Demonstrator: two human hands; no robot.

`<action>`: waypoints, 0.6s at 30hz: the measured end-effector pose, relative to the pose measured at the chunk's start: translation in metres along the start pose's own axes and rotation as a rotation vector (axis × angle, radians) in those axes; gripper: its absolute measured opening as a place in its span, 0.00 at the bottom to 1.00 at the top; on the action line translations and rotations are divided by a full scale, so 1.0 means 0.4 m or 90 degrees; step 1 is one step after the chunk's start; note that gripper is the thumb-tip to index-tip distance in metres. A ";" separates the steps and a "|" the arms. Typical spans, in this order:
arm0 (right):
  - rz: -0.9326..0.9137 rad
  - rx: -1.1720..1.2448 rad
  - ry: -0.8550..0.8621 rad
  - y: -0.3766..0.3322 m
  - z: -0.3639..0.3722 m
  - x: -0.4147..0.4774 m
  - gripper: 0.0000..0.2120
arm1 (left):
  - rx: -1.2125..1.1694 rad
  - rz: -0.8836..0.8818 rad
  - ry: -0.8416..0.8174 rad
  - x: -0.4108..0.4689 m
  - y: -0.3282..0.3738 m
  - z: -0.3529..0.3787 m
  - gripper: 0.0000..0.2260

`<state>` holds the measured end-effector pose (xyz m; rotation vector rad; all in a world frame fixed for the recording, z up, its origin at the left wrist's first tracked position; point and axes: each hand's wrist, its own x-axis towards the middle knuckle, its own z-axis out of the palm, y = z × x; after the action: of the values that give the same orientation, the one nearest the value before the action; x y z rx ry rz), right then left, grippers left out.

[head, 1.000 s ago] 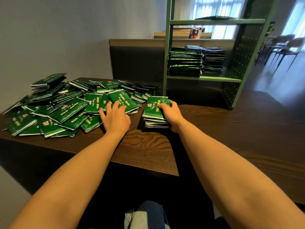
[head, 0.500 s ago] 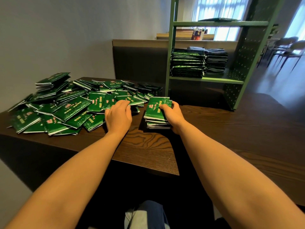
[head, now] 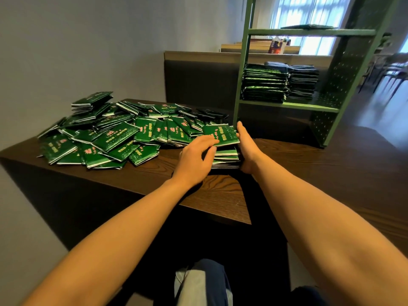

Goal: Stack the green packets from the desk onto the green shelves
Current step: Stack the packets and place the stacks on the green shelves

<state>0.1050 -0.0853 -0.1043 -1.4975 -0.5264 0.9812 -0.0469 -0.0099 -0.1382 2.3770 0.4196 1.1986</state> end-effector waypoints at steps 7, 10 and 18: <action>0.020 0.016 -0.032 -0.001 0.012 0.005 0.20 | 0.010 -0.005 -0.057 -0.019 -0.014 -0.046 0.13; -0.039 0.040 0.031 0.012 0.055 0.024 0.35 | 0.027 -0.014 -0.047 -0.027 -0.021 -0.074 0.16; -0.111 0.056 0.056 0.051 0.096 0.024 0.27 | 0.423 -0.425 -0.100 -0.041 -0.113 -0.126 0.26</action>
<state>0.0746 -0.0592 -0.1241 -1.3851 -0.5344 0.7887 -0.1005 0.0341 -0.1459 2.4607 1.6018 0.6014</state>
